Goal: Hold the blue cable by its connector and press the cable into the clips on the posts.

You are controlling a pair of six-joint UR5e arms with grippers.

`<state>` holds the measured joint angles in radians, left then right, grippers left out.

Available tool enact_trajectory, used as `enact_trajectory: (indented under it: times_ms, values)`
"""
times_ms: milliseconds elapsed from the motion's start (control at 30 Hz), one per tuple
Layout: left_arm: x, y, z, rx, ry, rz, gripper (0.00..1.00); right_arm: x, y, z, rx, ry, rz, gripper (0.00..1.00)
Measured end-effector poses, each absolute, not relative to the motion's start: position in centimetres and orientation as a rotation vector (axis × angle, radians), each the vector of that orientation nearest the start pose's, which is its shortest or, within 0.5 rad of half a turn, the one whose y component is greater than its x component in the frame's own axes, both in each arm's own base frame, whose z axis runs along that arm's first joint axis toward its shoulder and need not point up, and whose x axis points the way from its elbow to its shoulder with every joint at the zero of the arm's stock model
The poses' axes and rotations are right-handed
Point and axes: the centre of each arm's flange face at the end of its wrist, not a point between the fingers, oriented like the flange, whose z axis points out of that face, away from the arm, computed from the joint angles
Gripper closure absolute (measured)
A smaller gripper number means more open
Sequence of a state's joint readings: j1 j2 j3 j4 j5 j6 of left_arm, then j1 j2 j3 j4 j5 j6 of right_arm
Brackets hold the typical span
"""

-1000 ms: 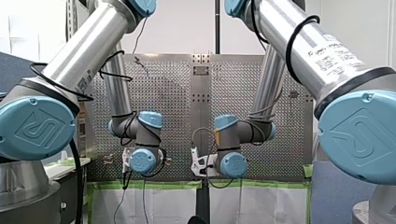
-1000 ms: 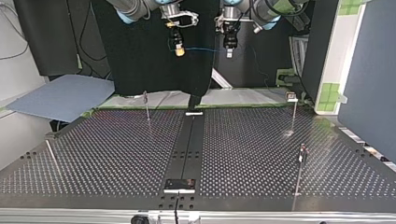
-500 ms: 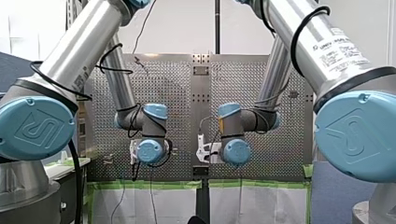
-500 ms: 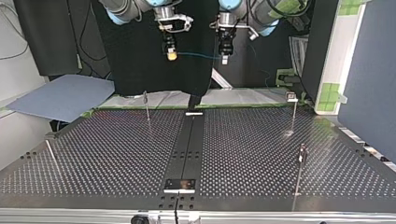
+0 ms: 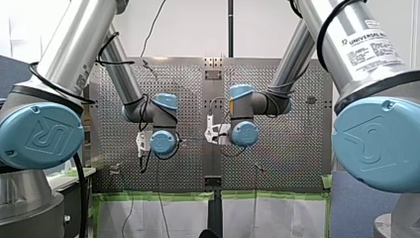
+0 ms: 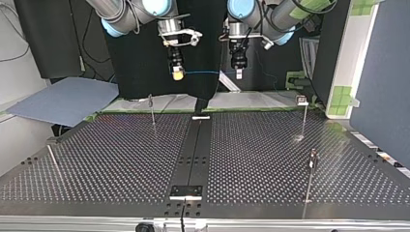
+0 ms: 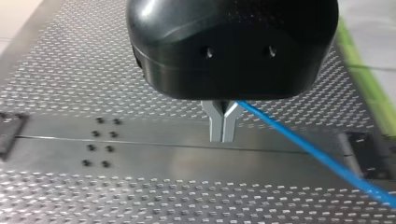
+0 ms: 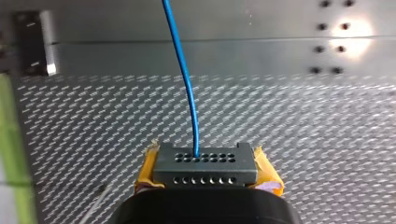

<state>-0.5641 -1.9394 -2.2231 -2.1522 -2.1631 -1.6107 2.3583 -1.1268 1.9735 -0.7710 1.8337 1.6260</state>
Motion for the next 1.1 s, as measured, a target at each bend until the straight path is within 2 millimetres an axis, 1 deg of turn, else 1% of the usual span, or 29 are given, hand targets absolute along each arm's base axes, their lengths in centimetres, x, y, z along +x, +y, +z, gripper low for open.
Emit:
enact_trajectory:
  times_ms: [100, 200, 367, 400, 600, 800, 933, 1100]
  values:
    - [33.8, -30.2, 13.8, -0.054, 1.576, 0.003, 1.0, 45.7, -30.4, 16.6, 1.623, -0.977, 1.581, 1.0]
    - [34.6, -30.3, 15.3, -0.069, 1.557, -0.002, 1.0, 45.9, -30.7, 18.2, 1.604, -0.967, 1.604, 1.0]
    - [36.2, -30.2, 18.4, -0.115, 1.518, 0.002, 1.0, 46.3, -31.3, 21.5, 1.561, -0.944, 1.654, 1.0]
    - [36.6, -30.1, 19.2, -0.131, 1.508, 0.008, 1.0, 46.5, -31.4, 22.5, 1.55, -0.94, 1.664, 1.0]
    - [38.2, -29.4, 23.2, -0.201, 1.456, 0.027, 1.0, 46.6, -31.6, 26.3, 1.5, -0.912, 1.719, 1.0]
    - [39.0, -27.9, 25.8, -0.233, 1.436, 0.035, 1.0, 46.5, -31.6, 29.7, 1.454, -0.88, 1.772, 1.0]
    - [39.4, -26.7, 27.0, -0.242, 1.431, 0.032, 1.0, 46.6, -31.8, 30.7, 1.444, -0.861, 1.798, 1.0]
    - [39.7, -24.9, 28.5, -0.257, 1.428, 0.059, 1.0, 47.5, -32.5, 30.4, 1.46, -0.841, 1.814, 1.0]
